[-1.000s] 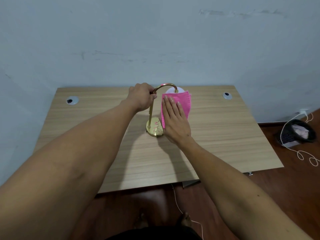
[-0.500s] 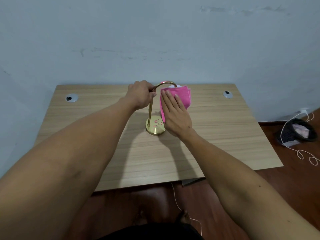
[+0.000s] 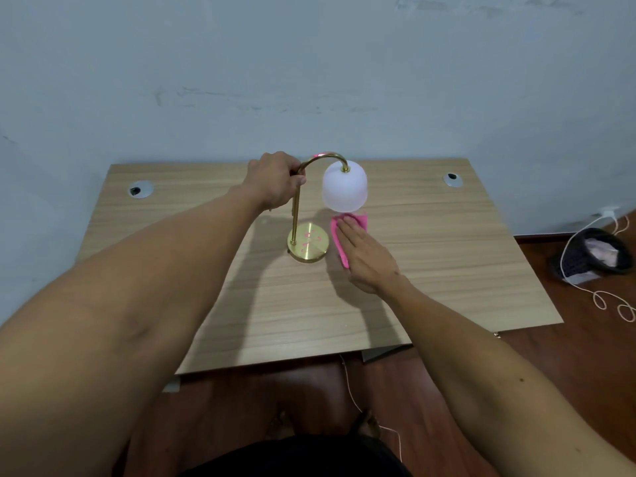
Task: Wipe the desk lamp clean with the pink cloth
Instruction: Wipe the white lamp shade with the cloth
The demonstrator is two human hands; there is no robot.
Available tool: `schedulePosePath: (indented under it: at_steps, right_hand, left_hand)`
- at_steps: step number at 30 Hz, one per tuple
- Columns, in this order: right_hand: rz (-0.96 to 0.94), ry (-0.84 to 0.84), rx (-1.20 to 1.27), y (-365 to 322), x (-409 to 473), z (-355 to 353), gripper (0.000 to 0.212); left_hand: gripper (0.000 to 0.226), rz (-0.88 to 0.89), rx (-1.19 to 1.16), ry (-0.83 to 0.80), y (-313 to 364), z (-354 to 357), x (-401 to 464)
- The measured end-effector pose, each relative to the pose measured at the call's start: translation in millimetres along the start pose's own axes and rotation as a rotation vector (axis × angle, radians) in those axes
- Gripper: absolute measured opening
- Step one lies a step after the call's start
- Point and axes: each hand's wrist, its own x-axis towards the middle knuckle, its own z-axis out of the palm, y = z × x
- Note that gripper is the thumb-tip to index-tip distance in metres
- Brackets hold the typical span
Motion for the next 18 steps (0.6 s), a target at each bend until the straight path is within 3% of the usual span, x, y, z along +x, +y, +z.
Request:
schedulePosePath:
  at_steps: [2, 4, 6, 8, 11, 15, 18]
  right_hand:
    - [0.257, -0.080, 0.355, 4, -8, -3, 0.047]
    - [0.707, -0.102, 0.771, 2, -4, -21, 0.035]
    - [1.107, 0.026, 1.178, 2, 8, -38, 0.030]
    - [1.281, 0.152, 1.434, 10, 21, -53, 0.025]
    - [1.299, 0.352, 1.462, 25, 36, -76, 0.030]
    - [1.060, 0.630, 1.335, 18, 56, -108, 0.036]
    - [0.839, 0.530, 1.275, -12, 70, -113, 0.044]
  left_hand:
    - [0.014, -0.002, 0.000, -0.001, 0, -1, 0]
    - [0.015, -0.011, 0.007, 0.006, -3, -4, 0]
    - [0.015, -0.022, 0.022, 0.010, -7, -6, 0]
    - [0.015, -0.037, 0.026, 0.016, -12, -7, 0]
    - [0.016, -0.026, 0.016, 0.013, -6, -5, 0]
    - [0.014, -0.004, 0.022, 0.010, 2, -2, 0]
    - [0.014, -0.007, 0.021, 0.014, -1, 0, 0]
